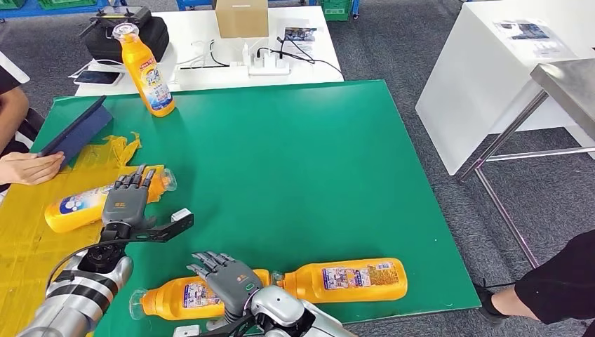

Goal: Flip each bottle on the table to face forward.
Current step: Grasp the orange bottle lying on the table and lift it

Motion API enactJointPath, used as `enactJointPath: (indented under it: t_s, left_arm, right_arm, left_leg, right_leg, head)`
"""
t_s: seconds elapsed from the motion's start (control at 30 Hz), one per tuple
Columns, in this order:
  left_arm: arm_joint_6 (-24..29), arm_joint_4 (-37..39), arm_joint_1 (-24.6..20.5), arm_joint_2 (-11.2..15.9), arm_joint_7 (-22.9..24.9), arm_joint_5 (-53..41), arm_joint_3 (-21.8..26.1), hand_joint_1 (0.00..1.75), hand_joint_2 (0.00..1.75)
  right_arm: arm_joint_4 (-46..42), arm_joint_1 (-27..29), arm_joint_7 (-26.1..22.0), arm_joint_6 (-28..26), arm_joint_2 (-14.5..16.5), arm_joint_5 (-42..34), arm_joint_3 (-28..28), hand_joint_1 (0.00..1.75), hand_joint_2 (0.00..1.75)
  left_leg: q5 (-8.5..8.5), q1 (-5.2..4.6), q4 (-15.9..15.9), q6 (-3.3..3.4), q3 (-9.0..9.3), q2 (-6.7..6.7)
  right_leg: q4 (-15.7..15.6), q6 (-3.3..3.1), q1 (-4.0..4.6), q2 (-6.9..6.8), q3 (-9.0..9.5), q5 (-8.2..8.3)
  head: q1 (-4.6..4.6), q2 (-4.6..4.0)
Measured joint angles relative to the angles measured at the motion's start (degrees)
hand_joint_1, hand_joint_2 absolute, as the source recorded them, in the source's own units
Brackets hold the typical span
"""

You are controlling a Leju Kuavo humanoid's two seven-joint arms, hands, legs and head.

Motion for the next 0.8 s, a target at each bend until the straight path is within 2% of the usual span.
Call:
enactJointPath:
  t_s: [0.1, 0.3, 0.4, 0.8]
  left_arm:
    - [0.32, 2.26, -0.75, -0.64, 0.09, 0.73, -0.04, 0.0, 0.0]
    - [5.26, 3.41, -0.9, -1.73, -2.92, 6.18, 0.7, 0.0, 0.0]
    - [5.78, 2.31, -0.48, -2.27, -4.71, 9.17, 1.47, 0.0, 0.0]
    - [5.74, 0.07, 0.29, -2.91, -5.23, 9.97, 2.62, 0.0, 0.0]
  right_arm:
    - [1.77, -0.98, 0.84, 0.39, 0.41, 0.5, 0.71, 0.0, 1.75]
    - [4.72, -3.12, 5.31, 0.68, 0.89, 3.08, 2.14, 0.05, 1.75]
    - [5.88, -3.7, 6.86, 0.67, 1.02, 4.07, 2.41, 0.05, 1.75]
    - [7.54, -4.64, 7.31, 0.66, 1.17, 4.49, 2.74, 0.05, 1.75]
  left_leg:
    - [0.0, 0.01, 0.0, 0.0, 0.01, 0.01]
    - [0.01, 0.01, 0.0, -0.01, 0.07, -0.02]
    - [-0.01, 0.01, 0.0, -0.01, 0.13, -0.04]
    - [0.03, 0.0, 0.0, 0.02, 0.28, -0.05]
  right_leg:
    - [0.0, -0.01, 0.01, 0.0, 0.0, 0.01]
    - [-0.01, -0.03, 0.0, -0.01, -0.1, -0.01]
    - [-0.02, -0.04, 0.0, -0.01, -0.26, -0.05]
    - [-0.03, -0.02, 0.0, -0.01, -0.22, -0.03]
  head:
    - [0.01, 0.0]
    - [0.01, 0.0]
    - [0.01, 0.0]
    - [0.01, 0.0]
